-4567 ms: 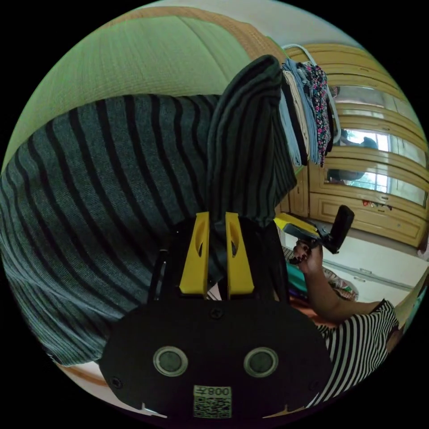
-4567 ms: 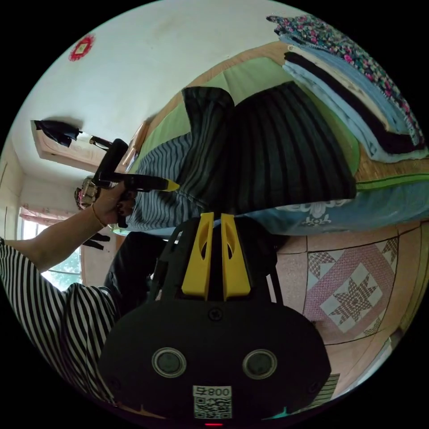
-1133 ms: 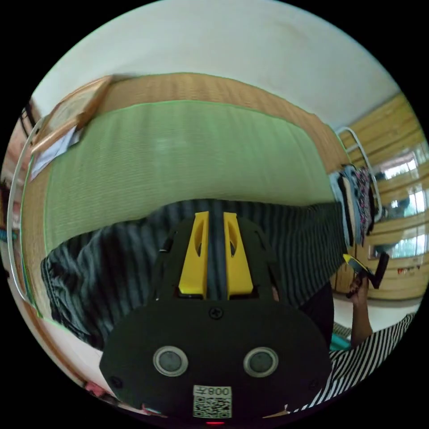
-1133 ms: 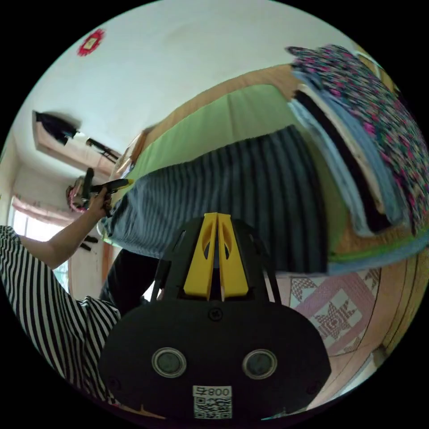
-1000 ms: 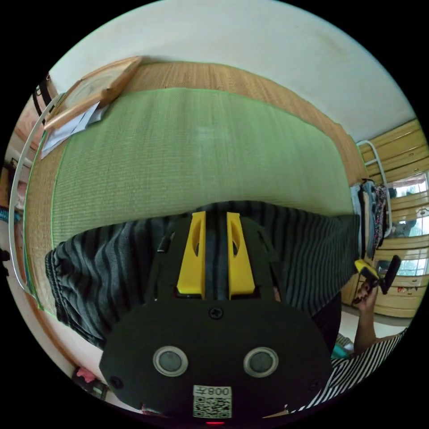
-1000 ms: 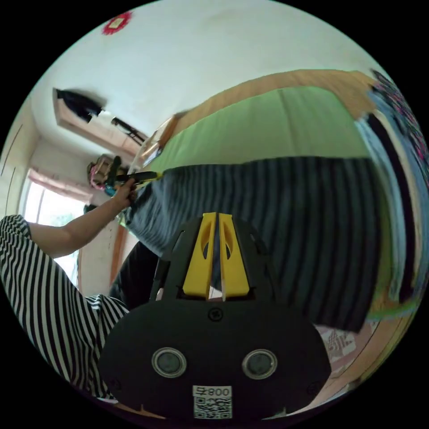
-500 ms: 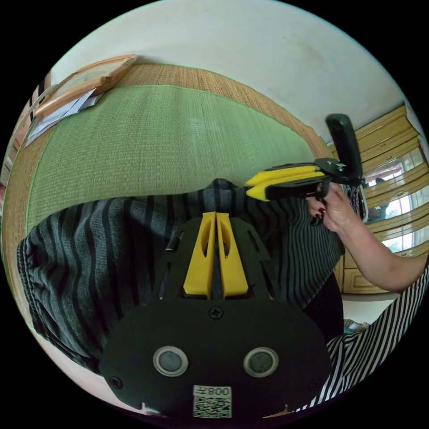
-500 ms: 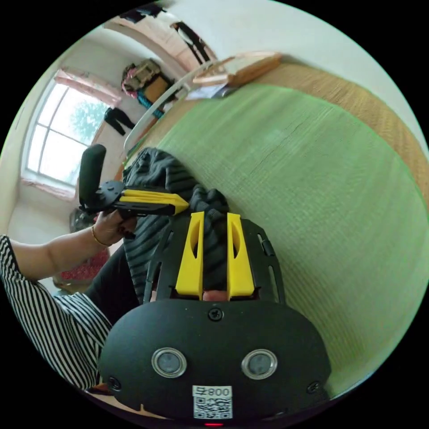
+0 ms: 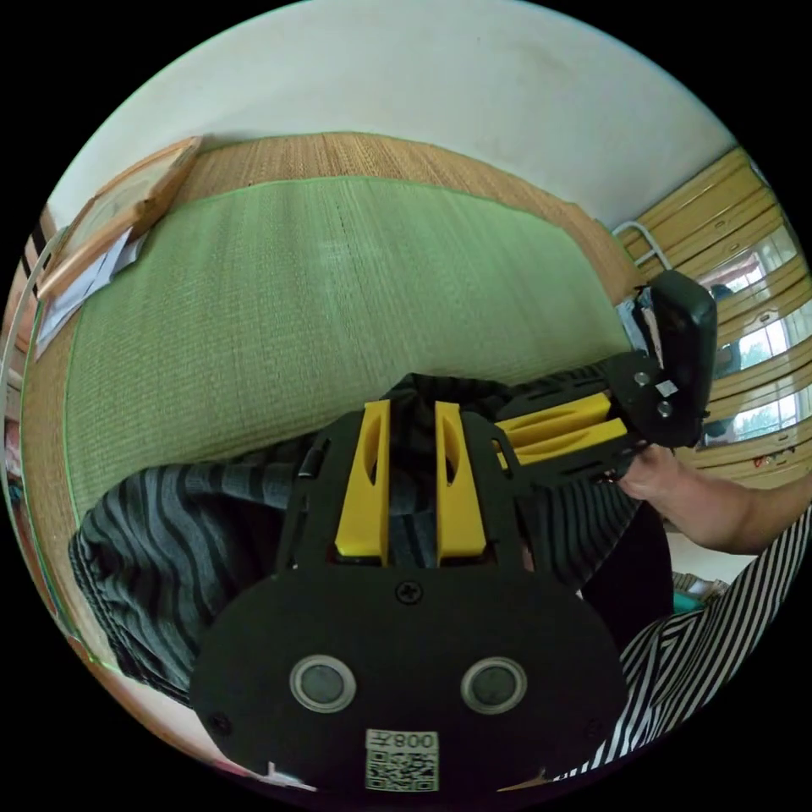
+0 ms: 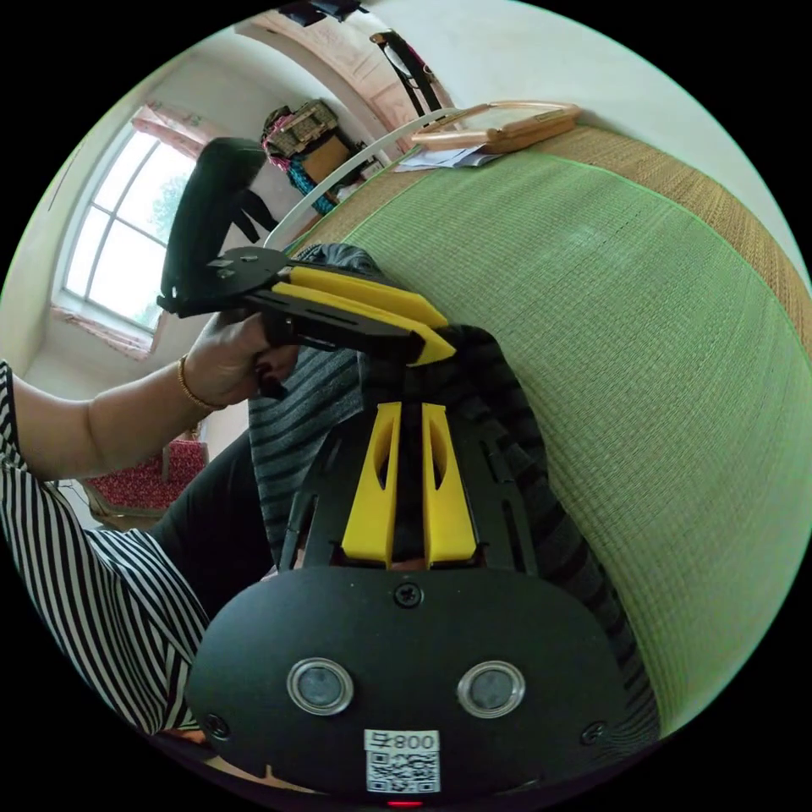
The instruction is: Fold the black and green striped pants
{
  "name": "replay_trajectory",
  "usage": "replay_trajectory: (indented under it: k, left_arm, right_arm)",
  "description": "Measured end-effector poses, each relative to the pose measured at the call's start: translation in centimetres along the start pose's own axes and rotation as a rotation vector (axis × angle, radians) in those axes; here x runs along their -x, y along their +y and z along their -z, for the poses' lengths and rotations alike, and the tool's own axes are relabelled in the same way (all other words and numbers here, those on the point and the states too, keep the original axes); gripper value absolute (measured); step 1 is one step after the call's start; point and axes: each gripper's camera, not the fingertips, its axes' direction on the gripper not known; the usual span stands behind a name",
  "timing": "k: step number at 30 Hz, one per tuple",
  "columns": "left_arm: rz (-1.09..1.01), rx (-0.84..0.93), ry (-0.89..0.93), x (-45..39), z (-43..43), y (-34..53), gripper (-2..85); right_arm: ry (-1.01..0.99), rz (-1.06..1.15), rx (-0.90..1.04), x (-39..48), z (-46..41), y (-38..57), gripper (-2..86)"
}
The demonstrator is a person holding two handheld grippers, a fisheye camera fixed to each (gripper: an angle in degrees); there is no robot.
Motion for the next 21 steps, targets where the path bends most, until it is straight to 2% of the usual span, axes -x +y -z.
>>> replay_trajectory:
  k: [5,10,13,17,21]
  left_arm:
    - [0.016,-0.039,0.022,1.7,3.6,0.3,1.7]
    - [0.086,-0.115,0.070,4.0,7.3,0.7,0.6]
    - [0.098,-0.129,0.098,4.9,8.9,0.3,0.4]
    - [0.102,-0.148,0.114,5.8,10.7,-0.3,0.3]
    - [0.111,-0.144,0.114,6.7,11.3,-0.9,0.3]
  right_arm:
    - [0.005,-0.028,-0.036,1.6,0.6,-1.0,5.2]
    - [0.028,-0.008,-0.179,4.8,3.1,-1.1,6.3]
    - [0.051,0.043,-0.166,6.8,2.8,-1.8,7.2]
    - [0.192,0.073,-0.105,8.4,1.7,-3.3,7.9]
    - [0.126,0.046,0.007,8.5,-0.2,-4.7,7.9]
